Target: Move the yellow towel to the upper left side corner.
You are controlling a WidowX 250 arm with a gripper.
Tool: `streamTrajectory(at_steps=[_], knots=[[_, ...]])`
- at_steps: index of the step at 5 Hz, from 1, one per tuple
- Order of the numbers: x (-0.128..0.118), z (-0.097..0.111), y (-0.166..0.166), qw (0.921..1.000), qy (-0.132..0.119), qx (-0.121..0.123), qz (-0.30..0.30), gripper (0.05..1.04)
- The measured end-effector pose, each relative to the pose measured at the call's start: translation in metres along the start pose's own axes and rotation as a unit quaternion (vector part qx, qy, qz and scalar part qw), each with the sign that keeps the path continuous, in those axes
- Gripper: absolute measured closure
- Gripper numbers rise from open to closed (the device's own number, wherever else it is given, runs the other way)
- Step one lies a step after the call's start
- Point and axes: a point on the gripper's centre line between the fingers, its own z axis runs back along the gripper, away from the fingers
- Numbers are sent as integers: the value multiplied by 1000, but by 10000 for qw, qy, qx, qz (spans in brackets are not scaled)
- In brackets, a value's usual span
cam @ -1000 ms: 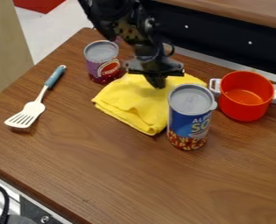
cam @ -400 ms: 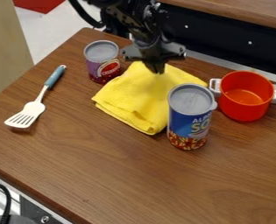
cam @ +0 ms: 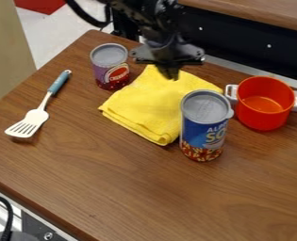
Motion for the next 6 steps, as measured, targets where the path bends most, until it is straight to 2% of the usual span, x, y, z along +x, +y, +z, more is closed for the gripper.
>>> streamTrajectory(at_steps=[1, 2, 3, 4, 5, 6], knots=[[-4, 6, 11, 9997, 262, 11, -22, 1032], [-17, 12, 30, 9981, 582, 168, 95, 1032], [-40, 35, 50, 9962, 861, 129, -14, 1032], [-77, 52, 54, 9909, 1275, 304, -313, 1032], [-105, 58, 41, 9863, 1446, 286, -742, 1032], [-132, 58, 15, 9825, 1598, 223, -931, 1032]])
